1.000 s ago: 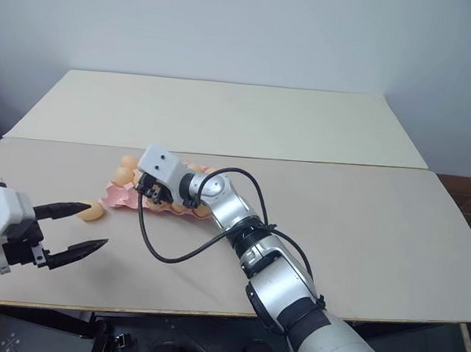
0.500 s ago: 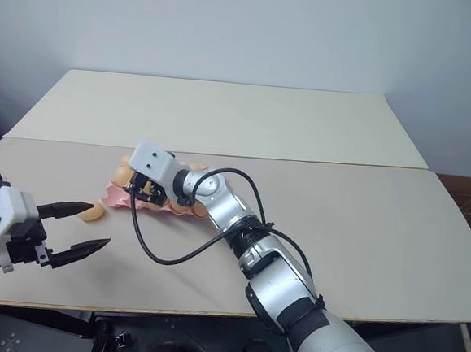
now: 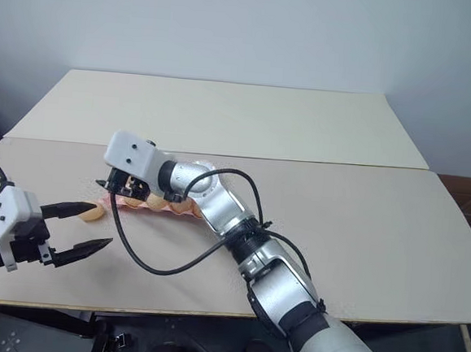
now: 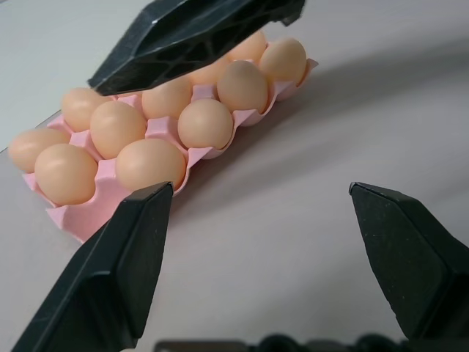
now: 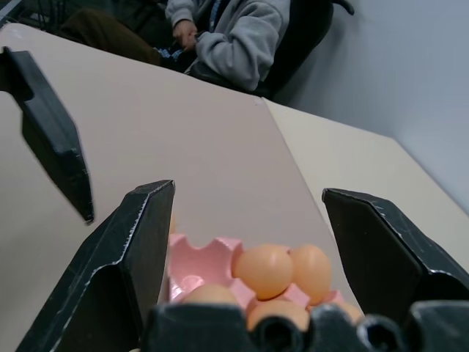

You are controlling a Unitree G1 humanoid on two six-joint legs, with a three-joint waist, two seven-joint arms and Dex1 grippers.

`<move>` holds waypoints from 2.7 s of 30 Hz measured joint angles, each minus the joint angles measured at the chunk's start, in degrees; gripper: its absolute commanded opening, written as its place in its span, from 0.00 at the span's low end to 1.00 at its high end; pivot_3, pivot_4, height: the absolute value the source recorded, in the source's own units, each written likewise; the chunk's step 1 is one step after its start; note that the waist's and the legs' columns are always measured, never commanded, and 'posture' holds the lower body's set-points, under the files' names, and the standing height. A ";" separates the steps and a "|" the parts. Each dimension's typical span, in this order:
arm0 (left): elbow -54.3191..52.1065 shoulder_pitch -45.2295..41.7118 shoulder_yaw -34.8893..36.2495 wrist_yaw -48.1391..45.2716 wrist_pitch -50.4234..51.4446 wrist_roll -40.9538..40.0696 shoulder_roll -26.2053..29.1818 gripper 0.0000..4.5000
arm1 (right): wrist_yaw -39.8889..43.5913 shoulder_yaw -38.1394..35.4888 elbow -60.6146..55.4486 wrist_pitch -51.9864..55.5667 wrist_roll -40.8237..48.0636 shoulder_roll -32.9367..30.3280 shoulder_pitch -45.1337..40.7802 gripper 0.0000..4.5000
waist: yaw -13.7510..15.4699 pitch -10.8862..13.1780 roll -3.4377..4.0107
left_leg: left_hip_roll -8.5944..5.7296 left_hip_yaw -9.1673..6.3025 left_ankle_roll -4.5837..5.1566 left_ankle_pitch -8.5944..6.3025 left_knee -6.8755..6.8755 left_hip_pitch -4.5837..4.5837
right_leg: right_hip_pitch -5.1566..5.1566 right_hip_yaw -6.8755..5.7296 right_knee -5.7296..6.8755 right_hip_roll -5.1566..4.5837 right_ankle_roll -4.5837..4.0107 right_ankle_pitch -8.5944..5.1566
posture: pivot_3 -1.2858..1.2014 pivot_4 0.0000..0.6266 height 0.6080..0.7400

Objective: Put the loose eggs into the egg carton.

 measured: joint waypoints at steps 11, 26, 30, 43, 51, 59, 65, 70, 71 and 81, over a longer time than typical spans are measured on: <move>-0.16 5.68 4.32 1.63 -0.25 1.72 -1.18 0.93 | 14.62 -6.94 -40.20 28.51 10.54 -32.27 19.21 0.84 | 1.53 -0.03 -0.05 | -0.04 0.01 0.01 0.01 0.01 0.05 | 0.10 -0.05 -0.10 0.00 -0.01 -0.01 | 0.52 0.24 1.00; 7.17 2.09 5.05 2.64 -0.83 6.16 1.31 0.93 | 17.04 -15.17 -59.74 40.93 21.92 -48.32 27.26 0.84 | 1.53 -0.03 -0.07 | -0.03 0.05 0.02 0.00 0.02 0.10 | 0.13 0.02 -0.12 0.05 -0.01 -0.02 | 0.52 0.24 1.00; 12.41 -3.05 2.68 4.77 -2.57 9.40 1.95 0.93 | 15.18 -15.25 -60.48 41.99 22.30 -48.62 28.09 0.84 | 1.57 -0.04 -0.07 | -0.04 0.05 0.02 0.01 0.03 0.09 | 0.13 0.01 -0.11 0.05 -0.01 -0.02 | 0.52 0.24 1.00; 42.54 -25.36 -14.90 -1.23 -14.31 15.98 1.83 0.93 | 9.45 -14.89 -61.17 42.11 22.11 -48.35 28.76 0.84 | 1.61 -0.05 -0.09 | -0.06 0.05 0.03 0.01 0.07 -0.02 | 0.08 -0.01 -0.10 0.04 0.00 -0.01 | 0.52 0.24 1.00; 56.08 -33.92 -20.69 -3.22 -20.70 19.11 -1.72 0.93 | 5.09 -15.04 -61.18 44.19 21.96 -47.66 28.77 0.84 | 1.62 -0.06 -0.10 | -0.06 0.04 0.03 0.01 0.17 -0.04 | 0.08 -0.02 -0.05 0.05 0.00 -0.01 | 0.52 0.24 1.00; 62.89 -40.10 -22.99 -4.68 -22.28 20.59 -4.26 0.74 | 2.83 -15.07 -61.13 44.73 21.87 -47.82 28.79 0.85 | 2.04 -0.07 -0.11 | -0.06 0.01 0.07 -0.01 0.36 -0.07 | 0.16 -0.05 -0.01 0.04 0.01 -0.01 | 0.52 0.24 1.00; 60.92 -38.77 -23.30 -4.82 -21.41 20.74 -3.72 0.45 | 2.01 -15.07 -61.14 45.28 21.84 -48.00 28.88 0.85 | 1.81 -0.08 -0.11 | -0.06 0.01 0.07 -0.01 0.37 -0.03 | 0.17 -0.04 0.04 0.04 0.01 -0.01 | 0.52 0.24 1.00; 55.30 -35.43 -23.28 -2.39 -19.60 21.22 -2.21 0.45 | 1.58 -15.00 -61.01 45.28 21.72 -48.00 28.90 0.85 | 1.34 -0.09 -0.11 | -0.04 0.01 0.08 -0.02 0.37 -0.03 | 0.16 -0.01 0.03 0.05 0.01 -0.01 | 0.52 0.24 1.00; 54.27 -34.76 -23.23 -1.93 -19.22 21.31 -1.82 0.45 | 1.57 -14.98 -60.93 45.28 21.71 -47.99 28.89 0.85 | 1.30 -0.09 -0.11 | -0.04 0.01 0.08 -0.02 0.37 -0.02 | 0.15 0.00 0.03 0.05 0.01 -0.01 | 0.52 0.24 1.00; 46.54 -32.40 -21.39 3.28 -15.43 21.98 1.72 0.45 | 1.19 -14.20 -60.31 44.88 20.61 -47.72 28.82 0.85 | 1.68 -0.08 -0.11 | -0.04 0.01 0.08 -0.02 0.38 -0.11 | 0.11 -0.04 0.00 0.05 0.02 -0.02 | 0.52 0.24 1.00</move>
